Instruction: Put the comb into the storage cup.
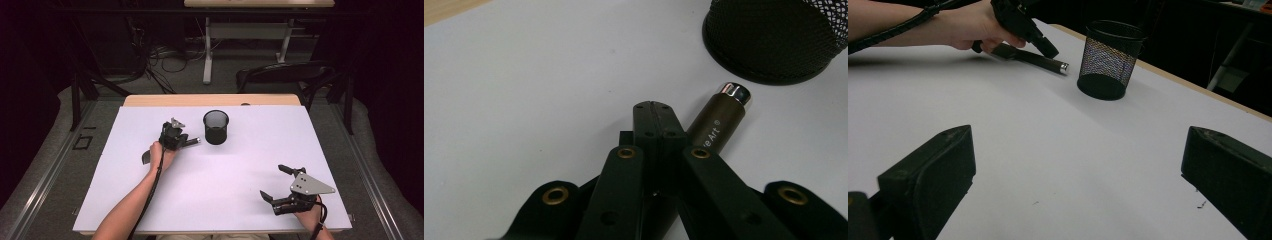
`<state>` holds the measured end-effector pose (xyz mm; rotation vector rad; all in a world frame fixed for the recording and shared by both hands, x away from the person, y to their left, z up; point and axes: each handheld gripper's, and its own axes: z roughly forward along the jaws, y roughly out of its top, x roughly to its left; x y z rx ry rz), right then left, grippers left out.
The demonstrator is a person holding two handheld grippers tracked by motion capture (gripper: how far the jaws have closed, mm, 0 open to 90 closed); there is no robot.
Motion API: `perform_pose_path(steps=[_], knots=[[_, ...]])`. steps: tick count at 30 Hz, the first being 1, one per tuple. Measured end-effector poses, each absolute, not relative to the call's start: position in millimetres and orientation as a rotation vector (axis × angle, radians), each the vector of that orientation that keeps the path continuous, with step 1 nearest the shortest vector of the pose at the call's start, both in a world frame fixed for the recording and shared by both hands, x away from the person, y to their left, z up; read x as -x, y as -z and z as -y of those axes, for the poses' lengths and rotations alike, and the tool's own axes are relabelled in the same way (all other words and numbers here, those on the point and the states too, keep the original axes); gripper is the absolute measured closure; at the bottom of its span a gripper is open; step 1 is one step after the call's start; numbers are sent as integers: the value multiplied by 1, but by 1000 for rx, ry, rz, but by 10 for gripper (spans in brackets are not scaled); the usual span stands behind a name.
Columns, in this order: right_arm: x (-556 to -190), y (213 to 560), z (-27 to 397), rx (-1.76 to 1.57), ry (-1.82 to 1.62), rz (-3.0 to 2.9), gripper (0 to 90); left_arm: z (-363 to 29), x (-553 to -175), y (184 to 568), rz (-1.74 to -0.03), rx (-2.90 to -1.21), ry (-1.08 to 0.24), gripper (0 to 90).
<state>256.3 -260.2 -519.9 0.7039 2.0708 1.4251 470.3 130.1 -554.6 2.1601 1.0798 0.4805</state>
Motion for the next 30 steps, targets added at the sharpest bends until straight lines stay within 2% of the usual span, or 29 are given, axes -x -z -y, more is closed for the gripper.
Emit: perform_pose_path(steps=[30], knots=[[-256,520,260,-704,-1426,-2070,5,-119,-455,554,-1007,-2242,-414,900]])
